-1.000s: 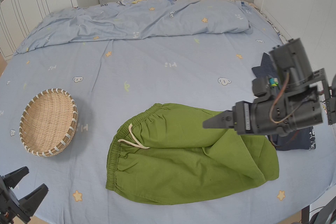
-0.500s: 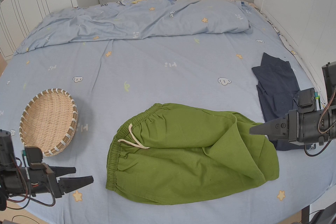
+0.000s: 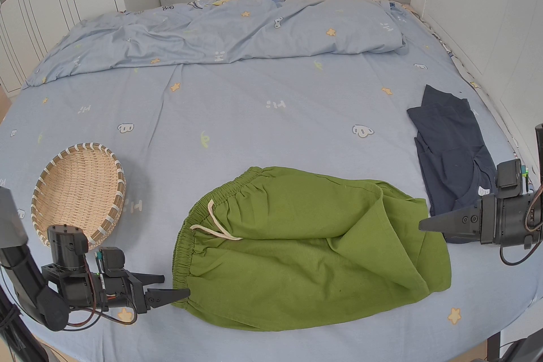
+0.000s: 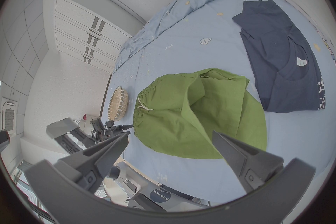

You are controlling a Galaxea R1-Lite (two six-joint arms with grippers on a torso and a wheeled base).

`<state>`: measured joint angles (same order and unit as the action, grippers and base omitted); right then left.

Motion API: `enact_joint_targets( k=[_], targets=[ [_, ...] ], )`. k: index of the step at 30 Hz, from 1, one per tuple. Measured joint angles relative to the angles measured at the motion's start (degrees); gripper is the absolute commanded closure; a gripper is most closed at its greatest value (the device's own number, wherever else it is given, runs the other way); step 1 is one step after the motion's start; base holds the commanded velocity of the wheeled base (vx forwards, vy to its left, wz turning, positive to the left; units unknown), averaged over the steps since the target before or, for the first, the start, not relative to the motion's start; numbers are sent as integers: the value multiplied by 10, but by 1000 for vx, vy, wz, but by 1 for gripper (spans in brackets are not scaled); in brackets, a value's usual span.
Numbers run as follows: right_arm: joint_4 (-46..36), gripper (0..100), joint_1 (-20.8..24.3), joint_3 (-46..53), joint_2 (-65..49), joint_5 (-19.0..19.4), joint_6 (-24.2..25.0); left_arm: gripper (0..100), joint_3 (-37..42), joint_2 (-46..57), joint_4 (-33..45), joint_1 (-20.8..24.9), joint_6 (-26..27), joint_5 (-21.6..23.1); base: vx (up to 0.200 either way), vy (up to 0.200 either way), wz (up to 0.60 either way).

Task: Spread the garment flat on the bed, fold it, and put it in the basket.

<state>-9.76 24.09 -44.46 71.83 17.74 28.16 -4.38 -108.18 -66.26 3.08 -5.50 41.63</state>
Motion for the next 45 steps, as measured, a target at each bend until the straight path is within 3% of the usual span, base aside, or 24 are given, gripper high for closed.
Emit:
enact_joint_targets(
  k=[5, 17, 18, 34, 45],
  targets=[
    [5, 0, -7, 15, -8, 8, -2, 0, 21, -101, -84, 14, -13, 14, 0, 0, 0],
    [10, 0, -14, 30, -16, 14, -3, 0, 34, -123, -99, 56, -62, 24, 0, 0, 0],
    [10, 0, -14, 31, -16, 14, -3, 100, 34, -121, -99, 57, -64, 24, 0, 0, 0],
    [10, 0, -13, 40, -17, 14, -3, 100, 34, -109, -73, 23, -77, 31, 0, 0, 0],
    [8, 0, -17, 74, -24, 14, -3, 100, 34, -2, 50, -89, -99, 164, 0, 0, 0]
  ],
)
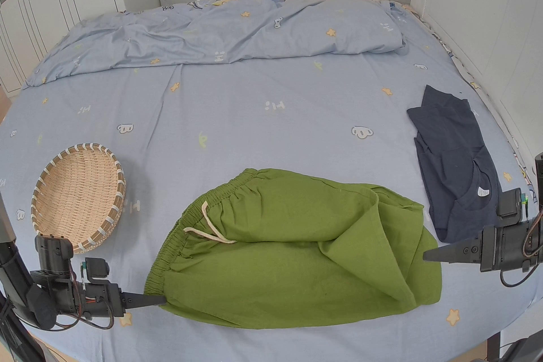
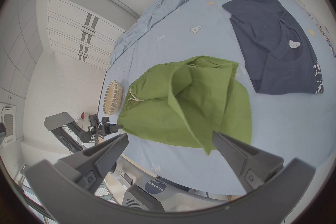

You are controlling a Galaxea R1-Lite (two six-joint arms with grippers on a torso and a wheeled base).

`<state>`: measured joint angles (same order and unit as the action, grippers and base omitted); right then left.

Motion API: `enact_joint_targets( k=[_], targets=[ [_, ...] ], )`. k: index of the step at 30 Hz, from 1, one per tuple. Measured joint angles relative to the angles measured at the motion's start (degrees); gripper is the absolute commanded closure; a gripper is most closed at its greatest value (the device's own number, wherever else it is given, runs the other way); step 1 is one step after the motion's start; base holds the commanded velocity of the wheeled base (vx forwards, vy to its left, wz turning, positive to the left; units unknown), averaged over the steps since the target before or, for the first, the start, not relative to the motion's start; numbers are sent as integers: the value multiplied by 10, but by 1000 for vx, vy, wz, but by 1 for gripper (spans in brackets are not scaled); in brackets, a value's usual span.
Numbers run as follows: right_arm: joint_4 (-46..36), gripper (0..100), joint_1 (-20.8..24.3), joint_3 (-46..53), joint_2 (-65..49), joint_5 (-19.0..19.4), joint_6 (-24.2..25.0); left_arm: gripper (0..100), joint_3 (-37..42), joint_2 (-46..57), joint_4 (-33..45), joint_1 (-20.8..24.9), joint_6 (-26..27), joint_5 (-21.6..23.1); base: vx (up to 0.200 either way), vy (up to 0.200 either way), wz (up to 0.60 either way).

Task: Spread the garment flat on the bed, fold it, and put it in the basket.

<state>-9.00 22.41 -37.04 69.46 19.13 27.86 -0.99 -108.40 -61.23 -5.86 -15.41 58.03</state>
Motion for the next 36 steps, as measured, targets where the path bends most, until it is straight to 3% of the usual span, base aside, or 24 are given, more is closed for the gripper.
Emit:
enact_joint_targets(
  k=[3, 9, 18, 28, 32, 36],
  targets=[
    [0, 0, -3, 21, -3, 0, 0, 100, 0, 37, 45, -26, 0, 10, 0, 0, 0],
    [3, 0, -25, 85, -3, 10, -3, 100, 0, 88, 121, -36, 8, 15, 0, 0, 0],
    [56, 0, -124, 165, 23, 92, -65, 100, 0, 119, 137, -38, 29, 16, 0, 0, 0],
    [132, 0, -224, 214, 140, 175, -208, 100, 0, 122, 141, -62, 42, 16, 0, 0, 0],
    [150, 0, -250, 225, 171, 232, -228, 100, 0, 122, 142, -67, 49, 18, 0, 0, 0],
    [157, 0, -264, 228, 193, 245, -234, 100, 0, 122, 142, -67, 51, 20, 0, 0, 0]
  ],
)
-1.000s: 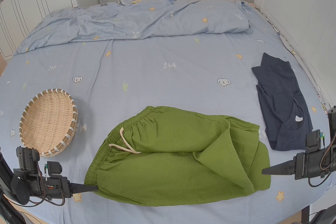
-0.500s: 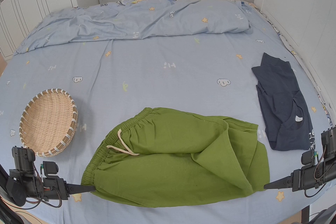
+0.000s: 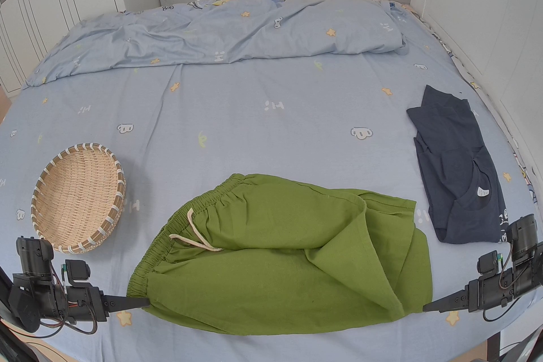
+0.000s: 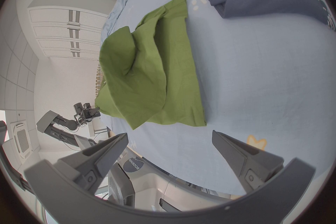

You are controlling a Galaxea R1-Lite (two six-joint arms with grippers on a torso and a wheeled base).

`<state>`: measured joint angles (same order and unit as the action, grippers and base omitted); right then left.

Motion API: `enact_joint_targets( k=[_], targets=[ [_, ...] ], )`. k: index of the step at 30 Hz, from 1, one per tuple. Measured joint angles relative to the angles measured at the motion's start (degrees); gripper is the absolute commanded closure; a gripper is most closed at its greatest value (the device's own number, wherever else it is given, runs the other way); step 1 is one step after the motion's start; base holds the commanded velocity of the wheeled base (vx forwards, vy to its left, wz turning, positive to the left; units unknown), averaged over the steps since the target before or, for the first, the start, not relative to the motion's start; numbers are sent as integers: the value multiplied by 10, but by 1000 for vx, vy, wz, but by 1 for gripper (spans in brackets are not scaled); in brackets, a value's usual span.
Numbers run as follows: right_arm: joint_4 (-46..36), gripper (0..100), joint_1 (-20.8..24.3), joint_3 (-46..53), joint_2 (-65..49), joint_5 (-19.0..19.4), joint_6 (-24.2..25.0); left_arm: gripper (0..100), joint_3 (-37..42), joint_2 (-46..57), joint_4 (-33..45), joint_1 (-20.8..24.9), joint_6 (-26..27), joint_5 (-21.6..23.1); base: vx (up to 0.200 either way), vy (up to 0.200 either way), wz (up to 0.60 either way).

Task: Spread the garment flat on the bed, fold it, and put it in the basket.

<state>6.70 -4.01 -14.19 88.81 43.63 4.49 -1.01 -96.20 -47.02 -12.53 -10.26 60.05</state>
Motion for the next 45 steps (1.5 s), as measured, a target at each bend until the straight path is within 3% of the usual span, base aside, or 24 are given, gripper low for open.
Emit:
enact_joint_targets(
  k=[11, 16, 45],
  targets=[
    [84, 0, -3, 11, 62, 4, -2, 100, 0, -6, -1, 1, 1, 1, 0, 0, 0],
    [132, 0, 0, 22, 96, 23, -1, 100, 0, -6, 0, 2, 1, 1, 0, 0, 0],
    [197, 0, 21, 24, 170, 49, 2, 100, 0, -7, 30, -2, 25, 1, 0, 0, 0]
  ],
)
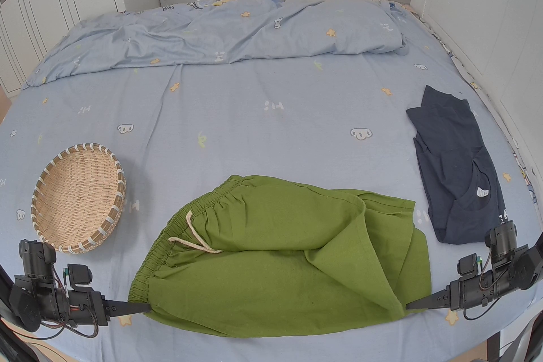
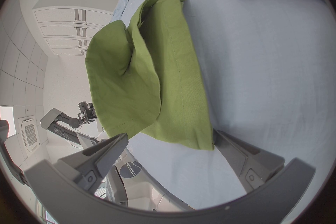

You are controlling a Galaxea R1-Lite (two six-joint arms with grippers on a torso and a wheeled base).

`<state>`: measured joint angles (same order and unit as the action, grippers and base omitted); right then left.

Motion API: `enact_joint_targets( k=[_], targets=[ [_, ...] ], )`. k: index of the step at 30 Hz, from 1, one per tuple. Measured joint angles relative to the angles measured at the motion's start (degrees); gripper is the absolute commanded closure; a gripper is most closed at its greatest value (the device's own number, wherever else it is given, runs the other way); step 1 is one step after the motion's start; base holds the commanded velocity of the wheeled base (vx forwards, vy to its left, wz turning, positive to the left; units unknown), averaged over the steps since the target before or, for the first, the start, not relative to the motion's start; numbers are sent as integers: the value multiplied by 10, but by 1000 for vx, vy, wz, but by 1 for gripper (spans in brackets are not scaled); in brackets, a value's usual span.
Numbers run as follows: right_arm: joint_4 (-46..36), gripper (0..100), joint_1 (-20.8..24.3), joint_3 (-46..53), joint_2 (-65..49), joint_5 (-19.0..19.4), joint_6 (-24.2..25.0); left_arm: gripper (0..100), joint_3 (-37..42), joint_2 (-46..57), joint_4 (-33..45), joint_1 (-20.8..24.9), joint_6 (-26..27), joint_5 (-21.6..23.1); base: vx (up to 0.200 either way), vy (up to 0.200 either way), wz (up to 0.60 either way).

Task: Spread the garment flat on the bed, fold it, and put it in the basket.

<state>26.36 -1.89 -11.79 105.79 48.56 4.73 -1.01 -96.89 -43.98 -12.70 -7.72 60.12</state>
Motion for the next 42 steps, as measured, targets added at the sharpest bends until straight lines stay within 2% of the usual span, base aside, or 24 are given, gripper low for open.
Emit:
enact_joint_targets(
  k=[7, 8, 22, 29, 37, 42],
  targets=[
    [4, 0, 3, -1, 2, 15, 1, 100, 0, 0, -5, -5, 0, 0, 0, 0, 0],
    [4, 100, 2, -1, 3, 15, 1, 100, 0, 0, -6, -8, 0, 0, 0, 0, 0],
    [5, 100, -8, 2, 15, 13, -1, 100, 0, 0, -6, -19, 0, 0, 0, 0, 0],
    [3, 100, -14, 17, 10, 9, -4, 100, 0, 2, 40, -27, 4, -3, 0, 0, 0],
    [-7, 100, -36, 34, -8, 4, -14, 100, 0, 17, 150, -35, 73, -14, 0, 0, 0],
    [-30, 100, -42, 39, -17, 4, -18, 100, 0, 25, 210, -57, 134, -44, 0, 0, 0]
  ],
)
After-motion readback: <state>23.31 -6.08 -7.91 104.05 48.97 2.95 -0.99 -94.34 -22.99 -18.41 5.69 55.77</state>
